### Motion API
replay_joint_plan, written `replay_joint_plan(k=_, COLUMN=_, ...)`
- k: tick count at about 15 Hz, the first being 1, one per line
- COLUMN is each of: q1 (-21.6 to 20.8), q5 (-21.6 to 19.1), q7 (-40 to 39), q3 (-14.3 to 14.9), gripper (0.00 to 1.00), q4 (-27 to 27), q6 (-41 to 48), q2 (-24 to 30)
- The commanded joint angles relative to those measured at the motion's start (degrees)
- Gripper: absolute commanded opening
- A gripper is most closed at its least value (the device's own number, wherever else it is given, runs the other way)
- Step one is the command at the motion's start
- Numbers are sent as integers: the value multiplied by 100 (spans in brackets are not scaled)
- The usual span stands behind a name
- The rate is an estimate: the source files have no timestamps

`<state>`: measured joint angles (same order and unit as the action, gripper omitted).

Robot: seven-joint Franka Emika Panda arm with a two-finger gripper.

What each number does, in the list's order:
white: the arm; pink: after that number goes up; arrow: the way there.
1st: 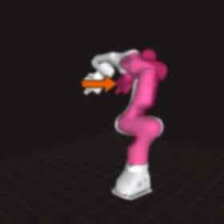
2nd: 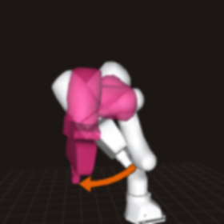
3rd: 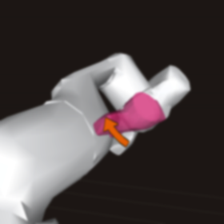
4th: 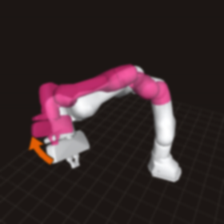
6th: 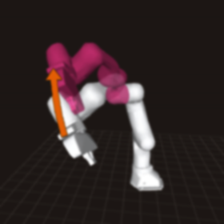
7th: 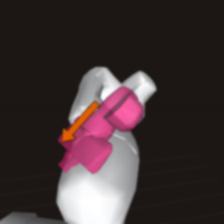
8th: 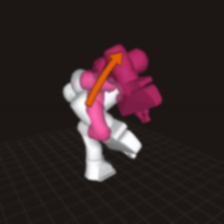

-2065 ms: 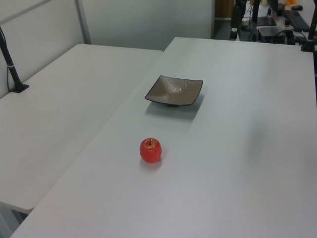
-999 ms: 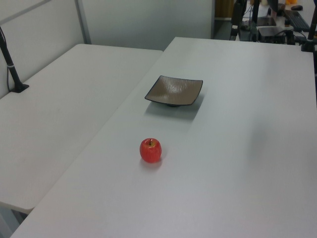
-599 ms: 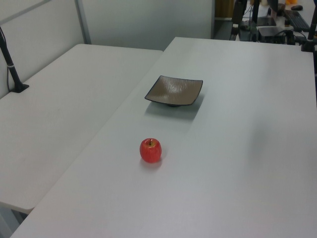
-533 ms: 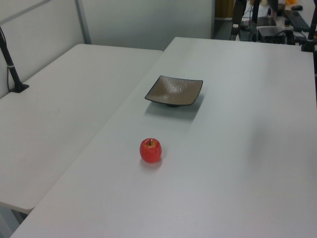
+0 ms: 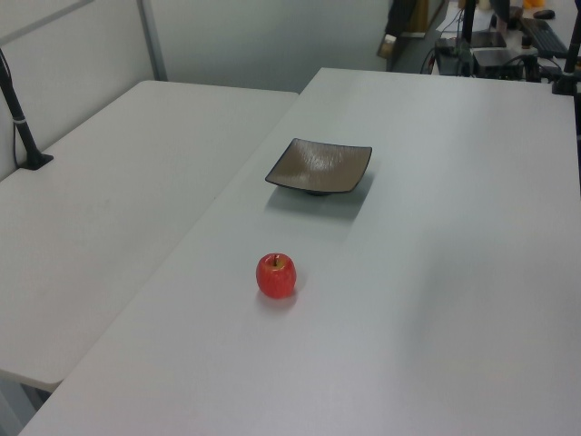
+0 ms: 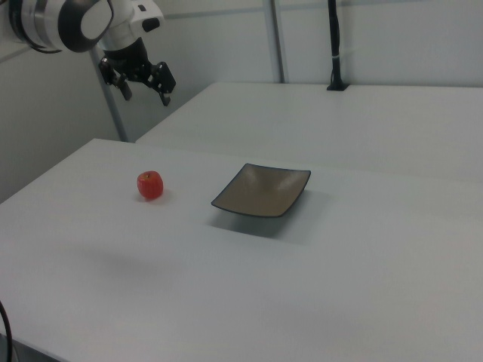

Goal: Apples placed on a ceramic plate
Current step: 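Move the open gripper over the red apple and lower it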

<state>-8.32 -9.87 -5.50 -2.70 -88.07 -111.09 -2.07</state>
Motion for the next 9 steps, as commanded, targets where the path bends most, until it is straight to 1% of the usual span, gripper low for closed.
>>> replay_joint_plan(k=1, q1=-230, q5=72, q7=251, q3=-389, gripper=100, q4=185, q6=-921, q2=-557)
replay_joint_plan(k=2, q1=-432, q5=116, q7=269, q3=-380, gripper=100, q4=211, q6=-1158, q2=-671)
replay_joint_plan(k=3, q1=-573, q5=160, q7=408, q3=-354, gripper=100, q4=438, q6=-1309, q2=-951)
replay_joint_plan(k=5, q1=-749, q5=318, q7=698, q3=-354, gripper=100, q4=886, q6=-1336, q2=-1417)
replay_joint_plan(k=6, q1=-855, q5=449, q7=943, q3=-336, gripper=100, q4=984, q6=-1397, q2=-1602)
replay_joint_plan(k=8, q1=-1030, q5=888, q7=1304, q3=-336, gripper=100, q4=994, q6=-1818, q2=-1910)
replay_joint_plan(k=9, q1=-1205, q5=1142, q7=1436, q3=-319, gripper=100, q4=994, q6=-1950, q2=-2077)
